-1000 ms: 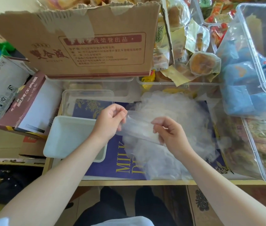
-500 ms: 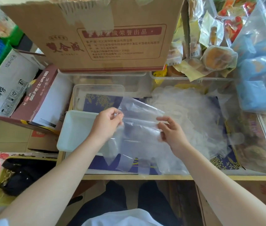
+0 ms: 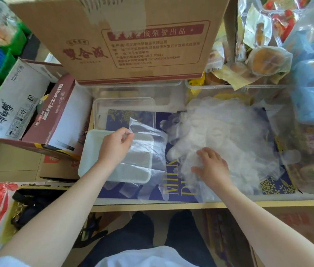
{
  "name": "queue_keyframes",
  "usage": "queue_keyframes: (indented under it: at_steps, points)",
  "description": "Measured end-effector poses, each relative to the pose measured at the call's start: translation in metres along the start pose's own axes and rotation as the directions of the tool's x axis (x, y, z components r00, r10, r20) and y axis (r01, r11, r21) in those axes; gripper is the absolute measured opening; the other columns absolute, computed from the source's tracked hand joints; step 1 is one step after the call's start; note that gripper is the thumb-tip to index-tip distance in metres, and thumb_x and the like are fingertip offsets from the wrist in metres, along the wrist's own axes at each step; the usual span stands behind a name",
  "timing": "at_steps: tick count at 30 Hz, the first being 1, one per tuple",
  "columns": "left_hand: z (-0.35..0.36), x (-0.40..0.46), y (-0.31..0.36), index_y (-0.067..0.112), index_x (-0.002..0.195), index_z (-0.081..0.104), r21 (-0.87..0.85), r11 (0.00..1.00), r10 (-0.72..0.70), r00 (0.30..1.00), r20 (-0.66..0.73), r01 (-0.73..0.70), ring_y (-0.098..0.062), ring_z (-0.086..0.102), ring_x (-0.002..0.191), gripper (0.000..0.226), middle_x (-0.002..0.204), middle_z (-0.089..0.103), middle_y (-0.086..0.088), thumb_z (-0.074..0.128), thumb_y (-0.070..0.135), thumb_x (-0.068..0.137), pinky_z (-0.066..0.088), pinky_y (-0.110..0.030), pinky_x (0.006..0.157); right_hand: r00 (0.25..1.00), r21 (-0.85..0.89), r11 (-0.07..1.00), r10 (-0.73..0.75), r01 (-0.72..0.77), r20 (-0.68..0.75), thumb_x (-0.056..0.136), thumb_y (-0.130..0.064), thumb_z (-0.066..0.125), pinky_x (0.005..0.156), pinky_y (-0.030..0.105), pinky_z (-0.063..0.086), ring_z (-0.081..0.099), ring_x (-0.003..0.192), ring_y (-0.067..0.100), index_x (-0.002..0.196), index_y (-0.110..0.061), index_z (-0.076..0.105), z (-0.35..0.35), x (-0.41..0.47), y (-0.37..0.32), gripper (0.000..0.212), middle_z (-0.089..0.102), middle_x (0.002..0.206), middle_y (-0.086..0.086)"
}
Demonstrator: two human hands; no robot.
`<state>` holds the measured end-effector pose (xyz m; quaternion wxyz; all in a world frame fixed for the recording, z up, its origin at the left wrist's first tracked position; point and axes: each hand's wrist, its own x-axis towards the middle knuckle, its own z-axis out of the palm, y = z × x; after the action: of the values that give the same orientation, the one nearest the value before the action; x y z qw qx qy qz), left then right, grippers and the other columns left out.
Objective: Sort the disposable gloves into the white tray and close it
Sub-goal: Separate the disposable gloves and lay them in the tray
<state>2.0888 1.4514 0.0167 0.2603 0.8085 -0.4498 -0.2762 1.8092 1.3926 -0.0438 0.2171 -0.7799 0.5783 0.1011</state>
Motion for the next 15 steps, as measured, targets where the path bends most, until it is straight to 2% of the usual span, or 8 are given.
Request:
queue_keyframes:
  at_steps: [3,5,7,9,11,13,15]
  points:
    - [-0.001,-0.003,0.005,0.020,0.088,0.058,-0.036,0.998,0.058,0.998,0.028,-0.057,-0.008,0.048,0.061,0.009,0.066,0.054,0.008,0.053,0.023,0.094,0.037,-0.022,0.057,0.990,0.020,1.000,0.009,-0.006,-0.142,0.092,-0.026,0.052,0.080,0.034,0.038,0.052,0.109,0.030,0.110,-0.011,0.059,0.001,0.004,0.001,0.024,0.055,0.124,0.008]
    - [-0.001,-0.002,0.009,0.019,0.087,0.058,-0.079,0.994,0.079,0.995,0.057,-0.074,-0.004,0.044,0.057,0.008,0.066,0.052,0.011,0.053,0.021,0.093,0.035,-0.017,0.055,0.983,0.114,0.993,0.031,-0.010,-0.179,0.094,-0.021,0.050,0.066,0.032,0.035,0.057,0.092,0.033,0.095,-0.005,0.063,-0.006,0.006,0.003,0.021,0.062,0.106,0.011]
    - [0.001,0.000,0.016,0.017,0.082,0.059,-0.122,0.988,0.110,0.991,0.078,-0.100,-0.005,0.040,0.052,0.013,0.068,0.054,0.010,0.054,0.020,0.093,0.031,-0.013,0.052,0.970,0.330,0.944,0.093,-0.014,-0.224,0.096,-0.017,0.049,0.065,0.032,0.036,0.057,0.084,0.031,0.091,-0.001,0.066,-0.022,0.006,0.002,0.024,0.064,0.094,0.013]
    - [0.003,0.003,0.030,0.016,0.075,0.058,-0.181,0.978,0.118,0.989,0.088,-0.101,-0.002,0.041,0.052,0.018,0.070,0.056,0.008,0.054,0.020,0.092,0.031,-0.012,0.052,0.958,0.604,0.797,0.165,0.011,-0.236,0.097,-0.014,0.048,0.064,0.032,0.035,0.052,0.072,0.025,0.084,0.005,0.063,-0.047,0.001,-0.004,0.027,0.060,0.077,0.013]
    - [0.007,0.005,0.047,0.020,0.072,0.057,-0.280,0.956,0.109,0.991,0.078,-0.083,0.003,0.046,0.053,0.020,0.067,0.058,0.009,0.055,0.019,0.092,0.035,-0.012,0.060,0.960,0.837,0.545,0.203,0.054,-0.195,0.098,-0.014,0.045,0.062,0.028,0.037,0.050,0.063,0.015,0.080,0.002,0.062,-0.075,-0.008,-0.011,0.030,0.058,0.073,0.006]
    - [0.011,0.005,0.066,0.024,0.074,0.057,-0.425,0.903,0.090,0.994,0.059,-0.057,0.005,0.052,0.057,0.017,0.063,0.059,0.010,0.057,0.023,0.091,0.043,-0.023,0.073,0.972,0.946,0.315,0.191,0.073,-0.138,0.099,-0.015,0.042,0.056,0.022,0.040,0.052,0.056,0.008,0.082,-0.008,0.065,-0.099,-0.017,-0.017,0.029,0.061,0.075,0.000]
    - [0.014,0.003,0.086,0.027,0.075,0.057,-0.517,0.854,0.106,0.992,0.062,-0.059,-0.001,0.052,0.060,0.015,0.060,0.059,0.011,0.059,0.039,0.085,0.042,-0.031,0.073,0.982,0.987,0.140,0.162,0.072,-0.095,0.100,-0.016,0.040,0.052,0.017,0.037,0.048,0.052,0.007,0.087,-0.011,0.065,-0.115,-0.025,-0.020,0.028,0.058,0.070,-0.004]
